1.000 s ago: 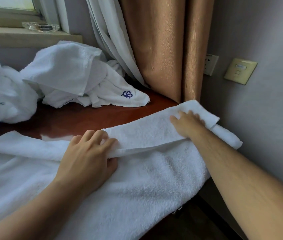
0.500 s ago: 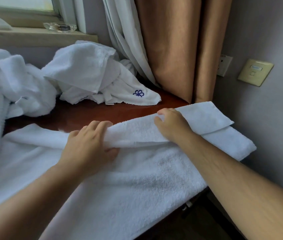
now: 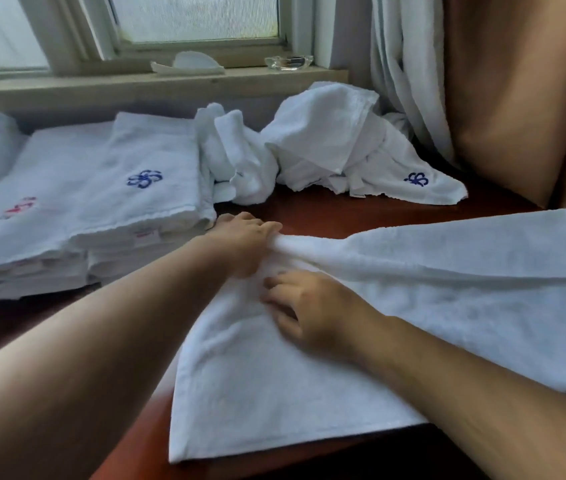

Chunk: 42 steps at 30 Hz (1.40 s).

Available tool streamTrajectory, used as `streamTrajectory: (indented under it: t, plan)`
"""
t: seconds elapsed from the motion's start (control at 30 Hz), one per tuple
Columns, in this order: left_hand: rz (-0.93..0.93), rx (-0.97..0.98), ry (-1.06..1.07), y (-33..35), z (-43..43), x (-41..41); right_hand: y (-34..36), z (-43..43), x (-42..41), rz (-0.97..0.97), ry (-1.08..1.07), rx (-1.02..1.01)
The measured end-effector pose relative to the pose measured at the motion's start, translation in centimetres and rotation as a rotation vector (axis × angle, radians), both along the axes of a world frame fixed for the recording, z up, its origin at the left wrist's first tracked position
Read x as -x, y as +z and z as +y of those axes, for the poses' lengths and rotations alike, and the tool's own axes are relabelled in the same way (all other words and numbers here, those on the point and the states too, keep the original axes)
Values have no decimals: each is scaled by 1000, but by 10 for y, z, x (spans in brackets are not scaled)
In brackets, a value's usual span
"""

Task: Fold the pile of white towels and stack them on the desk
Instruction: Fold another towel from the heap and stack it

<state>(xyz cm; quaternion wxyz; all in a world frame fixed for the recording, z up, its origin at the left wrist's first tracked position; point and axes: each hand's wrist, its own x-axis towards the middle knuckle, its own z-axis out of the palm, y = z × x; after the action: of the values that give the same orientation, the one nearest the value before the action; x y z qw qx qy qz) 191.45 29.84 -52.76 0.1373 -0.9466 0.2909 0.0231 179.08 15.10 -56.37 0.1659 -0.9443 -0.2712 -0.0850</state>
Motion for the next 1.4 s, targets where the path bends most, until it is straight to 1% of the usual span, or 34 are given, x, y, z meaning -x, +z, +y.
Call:
streamTrajectory:
  t: [0.07, 0.13, 0.17, 0.23, 0.3, 0.37, 0.43, 0.6, 0.67, 0.73, 0.77, 0.8, 0.87, 0.9, 0.93, 0.97, 1.07, 1.13, 1.2, 1.23, 1.27, 1.33, 1.37, 1.4]
  plan:
    - [-19, -49, 15, 7, -9, -3, -5, -8, 3, 34, -33, -55]
    - [-94, -98, -20, 16, -11, -5, -4, -17, 4, 110, -69, -116]
    - [-150, -93, -55, 22, -10, -5, -2, -20, 2, 150, -84, -137]
    - [-238, -15, -115, 35, -7, 0, 0, -23, 0, 185, -111, -192]
    - [-243, 135, -120, 46, -2, 8, -1, -23, 0, 190, -127, -208]
    - [-254, 221, -90, 56, 4, 19, -1, -21, -2, 241, -146, -234]
    - [-287, 242, -86, 65, 15, 35, 1, -21, -5, 337, -176, -350]
    - [-430, 227, -178, 72, 32, 74, 12, -22, -9, 485, -268, -754]
    - [-423, 267, -161, 69, 37, 80, 13, -21, -9, 514, -277, -792]
    - [-364, 322, -113, 61, 45, 83, 11, -20, -9, 509, -309, -788]
    - [-347, 344, -87, 55, 50, 84, 11, -18, -8, 516, -314, -848]
    - [-343, 366, -77, 48, 54, 86, 11, -16, -7, 556, -314, -991]
    - [-367, 380, -99, 33, 63, 90, 15, -14, -5, 720, -336, -1418]
    - [-372, 384, -99, 25, 66, 93, 16, -13, -6, 775, -367, -1597]
    - [-359, 405, -82, 17, 68, 96, 17, -13, -8, 788, -421, -1710]
    - [-320, 446, -48, 10, 70, 99, 17, -12, -9, 781, -477, -1753]
    - [-151, 649, 135, -12, 71, 114, 17, 1, -10, 776, -573, -1676]
    - [-180, 781, 235, -24, 74, 122, 17, 6, -6, 782, -590, -1572]
    - [-246, 915, 349, -31, 80, 125, 17, 7, -1, 716, -561, -1362]
    - [-237, 990, 421, -33, 83, 127, 18, 5, 1, 621, -533, -1209]
    - [-197, 1056, 499, -34, 85, 127, 18, 2, 1, 466, -501, -1032]
    - [-69, 1175, 650, -34, 86, 125, 20, -5, 0, 26, -408, -642]
    - [-8, 1250, 725, -34, 86, 123, 20, -8, -3, -143, -346, -435]
    - [51, 1331, 790, -33, 87, 120, 19, -10, -8, -212, -287, -250]
